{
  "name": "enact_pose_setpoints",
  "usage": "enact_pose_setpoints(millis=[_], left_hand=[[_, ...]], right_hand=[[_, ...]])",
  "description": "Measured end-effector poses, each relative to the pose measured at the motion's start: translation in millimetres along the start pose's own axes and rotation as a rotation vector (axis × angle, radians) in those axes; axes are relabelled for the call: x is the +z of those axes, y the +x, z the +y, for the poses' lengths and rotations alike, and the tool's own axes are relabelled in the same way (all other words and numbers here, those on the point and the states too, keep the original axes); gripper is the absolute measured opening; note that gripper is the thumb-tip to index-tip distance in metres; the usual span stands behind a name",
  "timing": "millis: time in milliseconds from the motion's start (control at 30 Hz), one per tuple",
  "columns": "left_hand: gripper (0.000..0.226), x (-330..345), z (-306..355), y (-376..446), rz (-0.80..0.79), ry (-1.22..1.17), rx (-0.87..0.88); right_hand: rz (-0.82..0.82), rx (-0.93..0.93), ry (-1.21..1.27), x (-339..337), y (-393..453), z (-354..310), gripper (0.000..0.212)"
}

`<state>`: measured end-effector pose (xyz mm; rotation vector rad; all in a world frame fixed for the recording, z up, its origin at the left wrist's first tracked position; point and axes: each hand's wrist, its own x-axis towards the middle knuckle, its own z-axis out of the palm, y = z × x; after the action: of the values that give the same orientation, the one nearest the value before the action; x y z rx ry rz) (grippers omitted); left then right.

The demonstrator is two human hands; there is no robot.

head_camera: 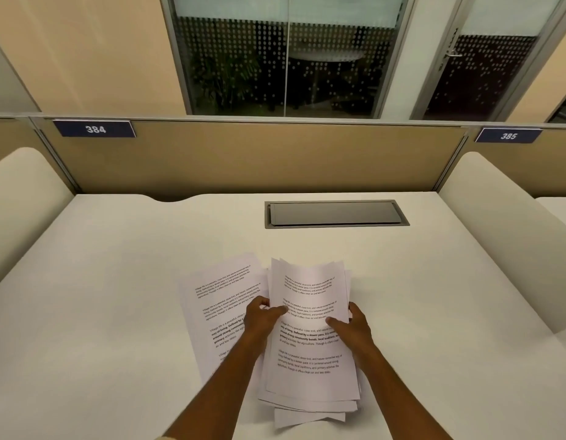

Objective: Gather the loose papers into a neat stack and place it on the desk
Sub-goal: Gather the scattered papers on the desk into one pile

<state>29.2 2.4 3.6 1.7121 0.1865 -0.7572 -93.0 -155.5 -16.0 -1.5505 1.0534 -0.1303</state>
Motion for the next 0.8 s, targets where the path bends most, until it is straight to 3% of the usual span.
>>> enact_pose_setpoints(millis=[200,500,600,700,800], left_hand=[[0.027,-7.0,0.9,-0.7,0.010,-0.021,-0.003],[0.045,-39.5,2.8,2.4,0.122,-0.153,-0.019],[0.035,-56.0,2.4,7.7,0.170,-0.155,-0.022],[0.021,-70.1,1.4,9.9,0.214,-0.132,-0.020],[0.020,-83.3,0.3,11.3,0.252,-0.134,-0.021]], right_hand=[[0.034,-0.049,-0.081,3.5,7.5,-2.8,0.039],[0.072,-0.124,-0.144,23.2,20.1,-27.8,0.049],[0.050,-0.126,-0.171,36.1,21.3,-39.8,0.048],[0.007,-0.150,-0.248,51.4,24.2,-46.7,0.035],[-0.039,-0.176,-0.309,69.5,23.5,-53.2,0.027]])
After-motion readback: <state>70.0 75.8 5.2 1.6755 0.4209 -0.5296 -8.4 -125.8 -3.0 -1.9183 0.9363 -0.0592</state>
